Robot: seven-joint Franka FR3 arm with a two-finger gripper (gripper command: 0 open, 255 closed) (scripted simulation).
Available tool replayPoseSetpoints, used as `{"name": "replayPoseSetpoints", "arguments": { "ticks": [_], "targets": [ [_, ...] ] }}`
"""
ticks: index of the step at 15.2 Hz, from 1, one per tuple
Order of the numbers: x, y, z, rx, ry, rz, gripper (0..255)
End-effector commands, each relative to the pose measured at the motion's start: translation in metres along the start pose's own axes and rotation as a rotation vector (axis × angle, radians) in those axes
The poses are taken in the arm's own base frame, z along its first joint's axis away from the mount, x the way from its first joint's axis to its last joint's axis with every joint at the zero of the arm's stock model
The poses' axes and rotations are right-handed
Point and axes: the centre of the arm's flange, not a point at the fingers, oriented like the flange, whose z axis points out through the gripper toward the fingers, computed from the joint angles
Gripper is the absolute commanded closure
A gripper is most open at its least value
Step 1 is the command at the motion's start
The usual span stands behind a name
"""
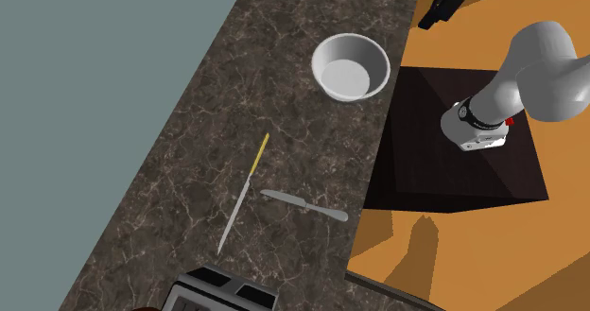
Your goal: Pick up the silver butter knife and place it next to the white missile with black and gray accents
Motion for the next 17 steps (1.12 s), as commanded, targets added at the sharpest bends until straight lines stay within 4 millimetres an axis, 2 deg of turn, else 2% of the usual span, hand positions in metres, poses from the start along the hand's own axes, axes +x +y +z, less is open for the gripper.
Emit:
{"name": "replayPoseSetpoints", "arguments": {
  "ticks": [1,17],
  "targets": [
    [0.0,0.0,0.0,0.0,0.0,0.0,0],
    [0.078,-0.155,0.124,0.045,-0.152,0.095,0]
  ]
}}
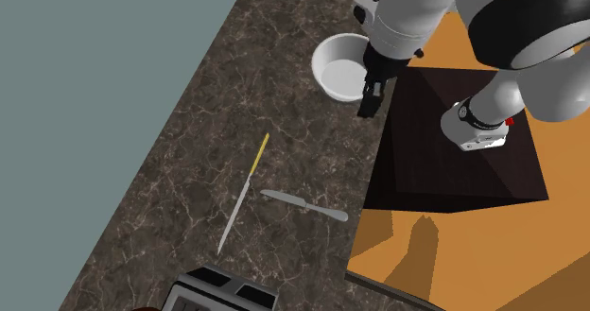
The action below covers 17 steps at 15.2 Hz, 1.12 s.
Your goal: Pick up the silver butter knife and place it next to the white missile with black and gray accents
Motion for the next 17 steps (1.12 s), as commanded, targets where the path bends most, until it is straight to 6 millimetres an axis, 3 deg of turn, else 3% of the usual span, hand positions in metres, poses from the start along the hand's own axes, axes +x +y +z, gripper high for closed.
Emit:
{"name": "replayPoseSetpoints", "arguments": {
  "ticks": [1,17],
  "targets": [
    [0.007,-0.017,0.015,0.006,-0.019,0.013,0],
    [0.085,-0.172,0.139,0.051,-0.171,0.108,0]
  ]
}}
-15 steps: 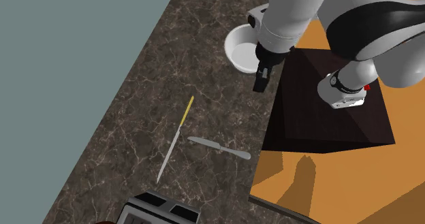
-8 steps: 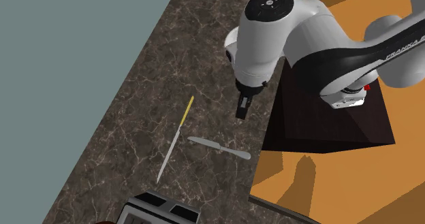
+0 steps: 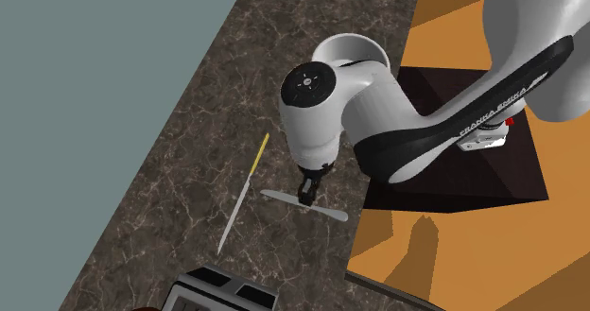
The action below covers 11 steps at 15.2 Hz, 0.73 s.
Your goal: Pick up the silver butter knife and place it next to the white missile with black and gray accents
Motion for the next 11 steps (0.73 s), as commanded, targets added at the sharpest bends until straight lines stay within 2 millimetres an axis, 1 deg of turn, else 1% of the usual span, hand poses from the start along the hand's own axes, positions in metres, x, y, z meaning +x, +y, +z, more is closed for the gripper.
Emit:
{"name": "replayPoseSetpoints", "arguments": {
  "ticks": [1,3,4,10,11],
  "targets": [
    [0.013,-0.019,0.018,0.006,-0.02,0.013,0],
    [0.023,-0.039,0.033,0.011,-0.039,0.025,0],
    [0.024,-0.042,0.035,0.012,-0.042,0.027,0],
    [0.023,-0.042,0.067,0.012,-0.042,0.027,0],
    [0.023,-0.043,0.075,0.012,-0.042,0.027,0]
  ]
}}
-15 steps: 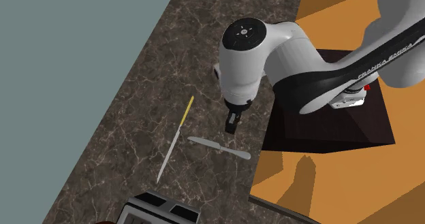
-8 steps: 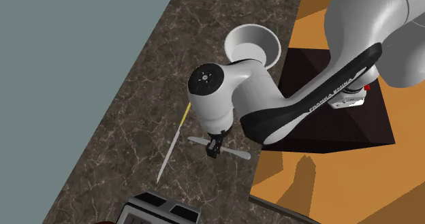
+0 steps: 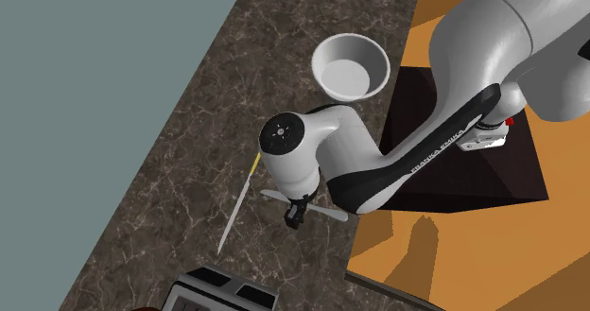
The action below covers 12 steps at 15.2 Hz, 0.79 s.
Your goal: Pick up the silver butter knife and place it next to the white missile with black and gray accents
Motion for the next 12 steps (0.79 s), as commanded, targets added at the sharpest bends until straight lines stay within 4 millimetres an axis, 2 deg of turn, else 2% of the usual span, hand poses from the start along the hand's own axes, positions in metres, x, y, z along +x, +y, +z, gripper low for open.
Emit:
{"name": "replayPoseSetpoints", "arguments": {
  "ticks": [1,8,9,12],
  "targets": [
    [0.0004,0.0004,0.0063,0.0,0.001,0.0,0],
    [0.0004,0.0004,0.0063,0.0,0.001,0.0,0],
    [0.0004,0.0004,0.0063,0.0,0.001,0.0,255],
    [-0.0011,-0.0004,0.0068,0.0,0.001,0.0,255]
  ]
}}
